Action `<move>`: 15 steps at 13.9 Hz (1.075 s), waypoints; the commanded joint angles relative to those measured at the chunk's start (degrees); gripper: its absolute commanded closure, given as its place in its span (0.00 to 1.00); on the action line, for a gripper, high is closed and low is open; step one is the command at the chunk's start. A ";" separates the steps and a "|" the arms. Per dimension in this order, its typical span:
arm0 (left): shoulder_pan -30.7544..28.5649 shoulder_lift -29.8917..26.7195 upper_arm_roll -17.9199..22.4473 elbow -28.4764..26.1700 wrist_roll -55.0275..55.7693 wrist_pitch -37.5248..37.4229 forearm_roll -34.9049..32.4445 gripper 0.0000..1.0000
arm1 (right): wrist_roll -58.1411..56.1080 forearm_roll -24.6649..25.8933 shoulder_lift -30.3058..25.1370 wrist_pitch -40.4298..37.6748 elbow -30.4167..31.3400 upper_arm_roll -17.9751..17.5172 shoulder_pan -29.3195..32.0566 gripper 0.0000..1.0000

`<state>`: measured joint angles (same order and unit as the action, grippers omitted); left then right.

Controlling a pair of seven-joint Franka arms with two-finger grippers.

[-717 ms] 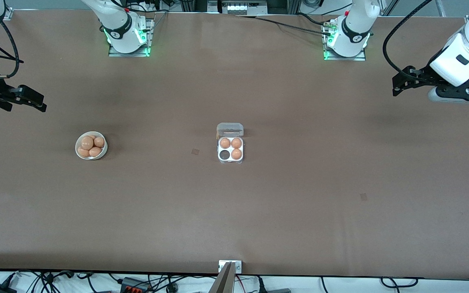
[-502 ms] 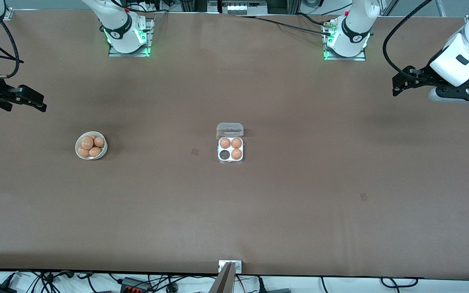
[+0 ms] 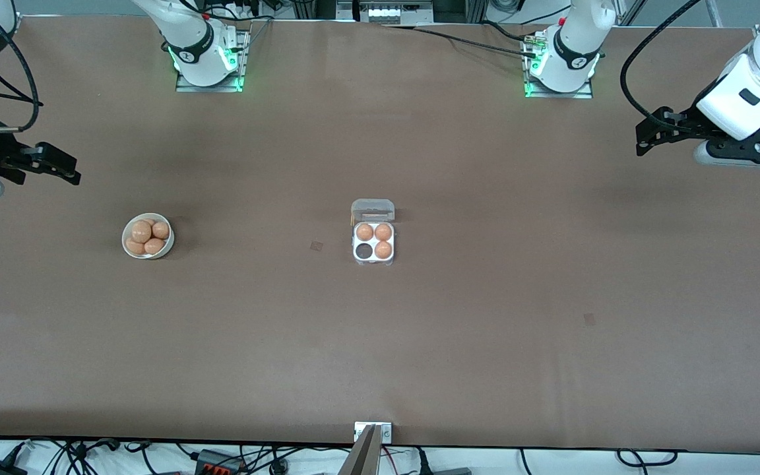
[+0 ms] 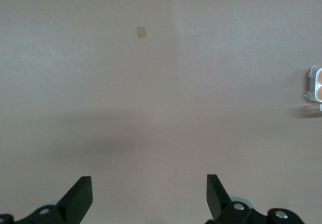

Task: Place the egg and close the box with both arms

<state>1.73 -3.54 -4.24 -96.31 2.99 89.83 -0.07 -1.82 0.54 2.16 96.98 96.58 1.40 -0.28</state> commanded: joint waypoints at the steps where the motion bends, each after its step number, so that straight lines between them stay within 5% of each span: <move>1: -0.33 -0.24 -0.24 0.77 -0.53 -0.97 -0.29 0.00 | -0.02 -2.64 4.23 1.53 -1.31 -0.44 -0.34 0.00; 4: -0.24 -0.24 -0.24 0.77 -0.53 -0.97 -0.37 0.00 | -0.81 -3.98 9.34 3.13 -1.31 0.09 0.37 0.00; 7: -0.15 -0.24 -0.24 0.77 -0.53 -0.97 -0.37 0.00 | -3.35 1.64 12.77 4.10 -0.70 0.27 0.37 0.00; 15: -0.15 -0.24 -0.51 0.77 -0.53 -0.97 -0.37 0.00 | -12.30 1.39 21.74 13.05 5.89 0.18 3.70 0.00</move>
<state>1.76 -3.54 -4.42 -96.25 2.99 89.82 -0.07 -10.27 1.48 23.85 107.81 100.13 2.05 2.29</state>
